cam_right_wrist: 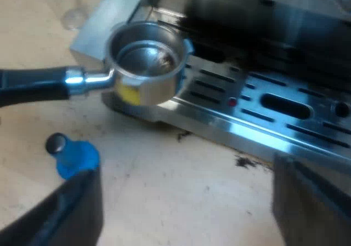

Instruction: Put the handle in the coffee machine

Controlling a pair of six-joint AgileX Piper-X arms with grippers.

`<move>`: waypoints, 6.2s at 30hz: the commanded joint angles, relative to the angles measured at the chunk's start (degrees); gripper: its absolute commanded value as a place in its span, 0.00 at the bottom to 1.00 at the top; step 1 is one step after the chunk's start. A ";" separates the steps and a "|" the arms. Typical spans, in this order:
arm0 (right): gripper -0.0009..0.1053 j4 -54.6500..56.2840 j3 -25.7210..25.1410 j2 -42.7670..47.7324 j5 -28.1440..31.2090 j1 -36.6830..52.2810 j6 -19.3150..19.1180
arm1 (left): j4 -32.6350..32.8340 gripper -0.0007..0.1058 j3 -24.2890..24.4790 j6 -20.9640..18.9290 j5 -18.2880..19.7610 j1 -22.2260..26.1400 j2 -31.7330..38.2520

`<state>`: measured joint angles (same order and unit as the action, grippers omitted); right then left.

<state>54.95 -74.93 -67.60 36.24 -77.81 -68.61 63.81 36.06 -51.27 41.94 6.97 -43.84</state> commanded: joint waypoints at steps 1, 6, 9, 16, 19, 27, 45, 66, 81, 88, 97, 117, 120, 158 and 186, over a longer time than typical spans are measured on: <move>0.67 -6.65 3.33 0.25 5.11 -2.28 -2.45 | -0.58 0.01 0.28 1.13 3.33 -0.08 0.29; 0.67 -20.34 10.52 0.14 10.47 -4.87 -5.82 | -1.23 0.01 0.28 1.97 3.33 -0.08 -0.90; 0.67 -26.20 13.74 -0.16 11.00 -4.86 -7.55 | -1.82 0.01 0.28 3.79 3.33 -0.08 -3.38; 0.67 -24.27 14.63 -0.27 12.41 -4.86 -7.04 | -5.47 0.01 0.28 4.02 4.45 1.96 -7.41; 0.67 -26.04 14.68 -1.07 12.47 -4.21 -6.34 | -7.17 0.01 0.28 4.02 5.20 3.48 -8.35; 0.67 -38.64 14.83 -9.01 23.49 -4.06 -9.30 | -8.76 0.01 1.30 5.31 6.25 3.59 -12.28; 0.67 -85.62 19.47 -26.35 27.90 -1.69 -30.43 | -16.86 0.01 3.01 6.87 9.49 3.59 -18.02; 0.67 -102.34 19.47 -31.88 23.47 5.22 -38.22 | -21.63 0.01 7.46 6.83 10.88 3.59 -25.68; 0.67 -102.34 19.47 -31.88 21.80 5.57 -38.22 | -18.80 0.01 11.20 8.31 13.34 1.60 -27.94; 0.67 -102.34 19.47 -31.88 21.80 5.57 -38.22 | -23.49 0.01 11.42 5.06 9.97 1.15 -27.94; 0.67 -102.34 19.47 -31.88 21.80 5.57 -38.22 | -23.27 0.01 11.75 3.92 12.54 2.26 -27.94; 0.67 -102.18 19.47 -31.88 21.80 5.57 -38.22 | -20.84 0.01 14.18 5.71 16.29 2.26 -24.32; 0.67 -102.20 19.47 -31.88 21.39 5.57 -38.12 | -20.72 0.01 14.16 2.65 19.55 2.26 -24.00; 0.36 -103.33 19.24 -40.86 6.34 17.25 -31.20 | -18.20 0.01 14.22 2.22 19.76 2.26 -24.00; 0.24 -117.07 2.71 -51.73 16.52 20.47 -40.94 | -17.79 0.01 14.22 2.22 19.76 2.26 -24.00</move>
<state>-60.23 -70.22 -120.66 51.77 -57.92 -108.24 46.83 48.65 -49.21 52.23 9.32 -69.94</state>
